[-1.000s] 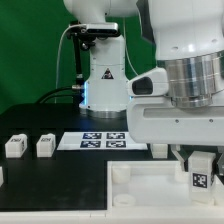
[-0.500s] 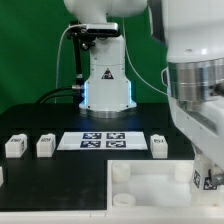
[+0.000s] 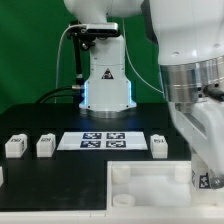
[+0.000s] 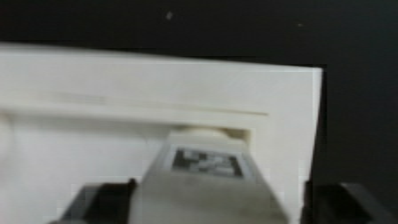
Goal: Assemble one leg
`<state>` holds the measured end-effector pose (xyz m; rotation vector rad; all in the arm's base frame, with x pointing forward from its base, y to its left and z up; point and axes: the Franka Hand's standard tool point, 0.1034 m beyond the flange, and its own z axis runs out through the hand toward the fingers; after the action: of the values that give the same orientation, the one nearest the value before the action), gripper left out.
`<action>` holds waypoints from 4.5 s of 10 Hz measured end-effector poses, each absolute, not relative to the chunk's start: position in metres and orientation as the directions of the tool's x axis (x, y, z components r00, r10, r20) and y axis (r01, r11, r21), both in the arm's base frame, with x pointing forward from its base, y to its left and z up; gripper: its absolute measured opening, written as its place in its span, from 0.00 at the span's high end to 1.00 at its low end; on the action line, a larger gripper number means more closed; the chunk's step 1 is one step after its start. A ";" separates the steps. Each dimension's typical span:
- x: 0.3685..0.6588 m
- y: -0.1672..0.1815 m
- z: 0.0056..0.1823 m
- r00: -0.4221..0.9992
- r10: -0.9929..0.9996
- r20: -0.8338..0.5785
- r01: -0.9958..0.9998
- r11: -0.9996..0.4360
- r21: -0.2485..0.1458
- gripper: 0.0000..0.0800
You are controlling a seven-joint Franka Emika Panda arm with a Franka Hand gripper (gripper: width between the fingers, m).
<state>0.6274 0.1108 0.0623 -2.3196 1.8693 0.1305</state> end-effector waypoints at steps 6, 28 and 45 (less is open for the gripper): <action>0.624 0.113 0.064 0.863 -0.503 -0.044 -0.504 -0.855 -0.124 0.19; 0.622 0.117 0.060 -0.008 -0.994 -0.109 -0.996 -0.001 0.084 0.20; 0.627 0.111 0.063 0.714 -0.698 -0.053 -0.700 -0.711 -0.066 0.64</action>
Offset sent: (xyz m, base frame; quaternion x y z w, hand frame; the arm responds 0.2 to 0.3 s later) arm 0.0000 0.0000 0.0000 0.0000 0.0000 -0.2667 0.9638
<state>0.6272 0.1111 0.0633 -2.8331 1.1580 0.0368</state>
